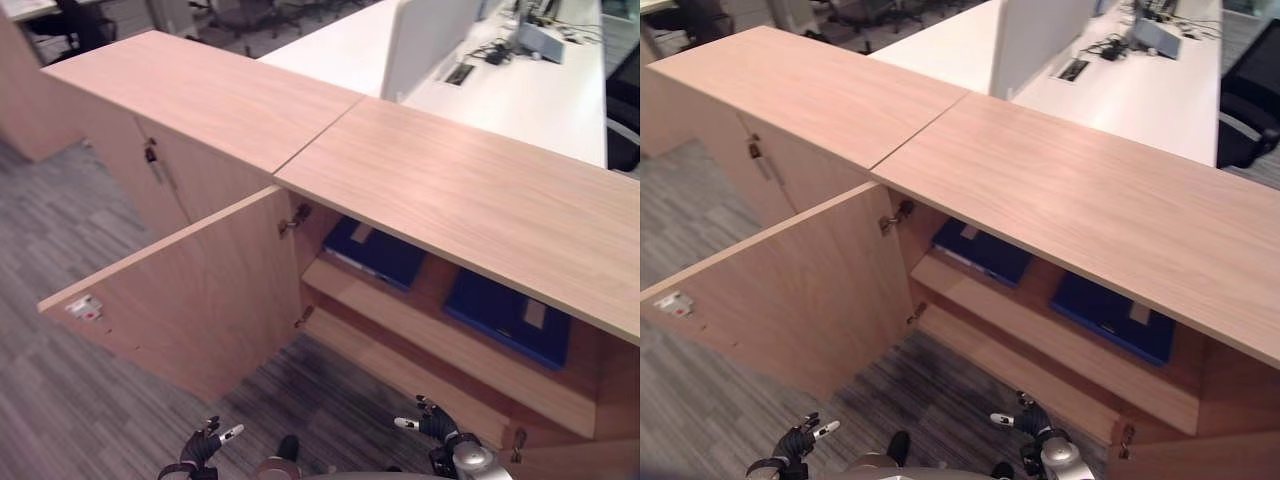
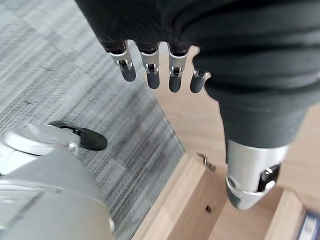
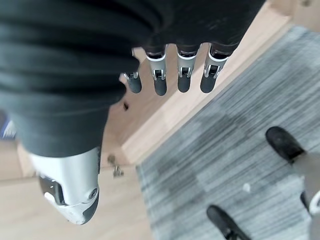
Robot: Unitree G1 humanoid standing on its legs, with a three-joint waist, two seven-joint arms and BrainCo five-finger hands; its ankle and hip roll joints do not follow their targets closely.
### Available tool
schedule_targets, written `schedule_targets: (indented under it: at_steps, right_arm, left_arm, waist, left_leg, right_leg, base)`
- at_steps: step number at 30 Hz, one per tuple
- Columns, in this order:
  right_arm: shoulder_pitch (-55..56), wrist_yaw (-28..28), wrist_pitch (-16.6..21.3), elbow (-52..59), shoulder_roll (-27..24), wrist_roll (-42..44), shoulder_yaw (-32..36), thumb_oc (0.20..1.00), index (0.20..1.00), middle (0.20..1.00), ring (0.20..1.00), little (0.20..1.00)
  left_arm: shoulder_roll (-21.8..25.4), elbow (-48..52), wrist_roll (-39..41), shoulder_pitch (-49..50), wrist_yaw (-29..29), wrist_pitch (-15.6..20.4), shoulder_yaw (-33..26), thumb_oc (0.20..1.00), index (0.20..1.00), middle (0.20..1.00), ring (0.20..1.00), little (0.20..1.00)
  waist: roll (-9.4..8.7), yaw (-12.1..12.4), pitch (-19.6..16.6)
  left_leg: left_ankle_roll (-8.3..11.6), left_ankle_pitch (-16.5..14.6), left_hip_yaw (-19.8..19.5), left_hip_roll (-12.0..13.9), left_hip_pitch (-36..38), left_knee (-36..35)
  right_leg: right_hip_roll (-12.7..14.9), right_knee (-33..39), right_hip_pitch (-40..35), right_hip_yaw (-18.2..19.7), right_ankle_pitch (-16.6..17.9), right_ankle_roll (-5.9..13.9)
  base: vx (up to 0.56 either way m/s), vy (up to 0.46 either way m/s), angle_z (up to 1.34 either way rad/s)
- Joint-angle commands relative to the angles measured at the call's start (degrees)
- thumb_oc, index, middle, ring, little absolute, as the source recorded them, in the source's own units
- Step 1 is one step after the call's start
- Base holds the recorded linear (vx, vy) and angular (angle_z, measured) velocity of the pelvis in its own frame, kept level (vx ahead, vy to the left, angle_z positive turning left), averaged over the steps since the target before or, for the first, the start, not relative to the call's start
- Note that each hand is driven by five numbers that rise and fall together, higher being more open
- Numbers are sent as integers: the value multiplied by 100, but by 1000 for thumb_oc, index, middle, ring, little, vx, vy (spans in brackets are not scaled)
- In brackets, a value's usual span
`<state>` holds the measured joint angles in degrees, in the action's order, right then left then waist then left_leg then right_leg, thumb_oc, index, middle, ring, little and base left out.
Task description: Put the empty folder in the office cabinet
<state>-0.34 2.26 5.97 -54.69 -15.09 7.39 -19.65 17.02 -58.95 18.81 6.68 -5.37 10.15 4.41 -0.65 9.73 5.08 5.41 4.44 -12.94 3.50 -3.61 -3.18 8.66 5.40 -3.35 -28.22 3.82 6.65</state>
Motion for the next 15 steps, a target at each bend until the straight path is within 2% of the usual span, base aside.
schedule_targets:
  at_steps: [1,3,4,5,7,8,9,10,11,14,15]
  right_arm:
    - [-606,203,185,-10,-186,113,-30,1000,1000,1000,1000,1000]
    - [-691,239,179,-21,-243,130,0,1000,1000,1000,1000,1000]
    - [-762,280,172,-43,-290,138,32,1000,1000,1000,1000,1000]
    - [-846,297,148,-59,-307,151,23,1000,1000,1000,1000,1000]
    - [-886,304,137,-84,-310,245,103,1000,1000,1000,1000,1000]
    - [-872,304,120,-134,-279,346,188,1000,1000,1000,1000,1000]
    - [-871,303,121,-137,-281,350,183,1000,1000,1000,1000,1000]
    - [-790,283,89,-185,-227,465,342,1000,1000,1000,1000,1000]
    - [-728,261,77,-165,-213,461,382,1000,1000,1000,1000,1000]
    - [-660,280,72,-204,-140,516,490,1000,1000,1000,1000,1000]
    - [-594,280,57,-287,-23,603,604,1000,1000,1000,1000,1000]
  left_arm:
    - [12,-141,330,-448,167,247,-40,1000,1000,1000,1000,1000]
    - [-11,-109,405,-471,183,226,-47,1000,1000,1000,1000,1000]
    - [-33,-107,410,-494,183,207,-49,1000,1000,1000,1000,1000]
    - [-30,-38,449,-467,154,205,-112,1000,1000,1000,1000,1000]
    - [-17,-47,431,-466,172,191,-155,1000,1000,1000,1000,1000]
    - [-19,-70,439,-484,192,175,-141,1000,1000,1000,1000,1000]
    - [-21,-71,439,-482,193,175,-142,1000,1000,1000,1000,1000]
    - [-36,-93,362,-445,173,138,-149,1000,1000,1000,1000,1000]
    - [-27,-103,291,-418,175,117,-161,1000,1000,1000,1000,1000]
    - [7,-146,200,-405,206,98,-202,1000,1000,1000,1000,1000]
    - [43,-159,155,-417,191,71,-233,1000,1000,1000,1000,1000]
  waist:
    - [99,299,433]
    - [105,296,493]
    - [69,220,500]
    - [-17,73,480]
    - [-80,-44,499]
    - [-59,-189,423]
    - [-48,-182,435]
    - [23,-289,283]
    - [-9,-294,269]
    - [-56,-283,246]
    - [-74,-255,259]
  left_leg:
    - [512,46,351,140,-517,368]
    - [491,10,492,173,-571,492]
    - [395,-89,879,276,-558,647]
    - [272,-446,1578,465,-367,1091]
    - [307,-678,1774,566,-202,1695]
    - [364,-860,1863,676,39,1578]
    - [372,-871,1870,690,68,1569]
    - [286,-953,2023,614,361,1081]
    - [201,-822,2074,506,321,957]
    - [116,-834,2048,387,330,874]
    - [12,-862,2022,296,350,812]
  right_leg:
    - [203,-377,-109,-119,-586,261]
    - [255,-408,-105,-210,-555,261]
    - [358,-462,-58,-335,-506,249]
    - [509,-567,101,-449,-456,169]
    - [587,-696,162,-504,-471,51]
    - [541,-760,152,-416,-590,82]
    - [530,-774,138,-407,-608,80]
    - [527,-830,173,-481,-504,124]
    - [616,-880,225,-596,-342,93]
    - [674,-995,226,-598,-310,144]
    - [789,-1227,272,-593,-265,191]
  base:
    - [-131,33,63]
    - [-138,31,61]
    - [-197,90,67]
    - [-228,113,86]
    - [-83,101,115]
    - [49,67,94]
    - [111,168,67]
    - [-19,184,69]
    - [-7,247,88]
    - [2,172,50]
    - [-16,202,2]
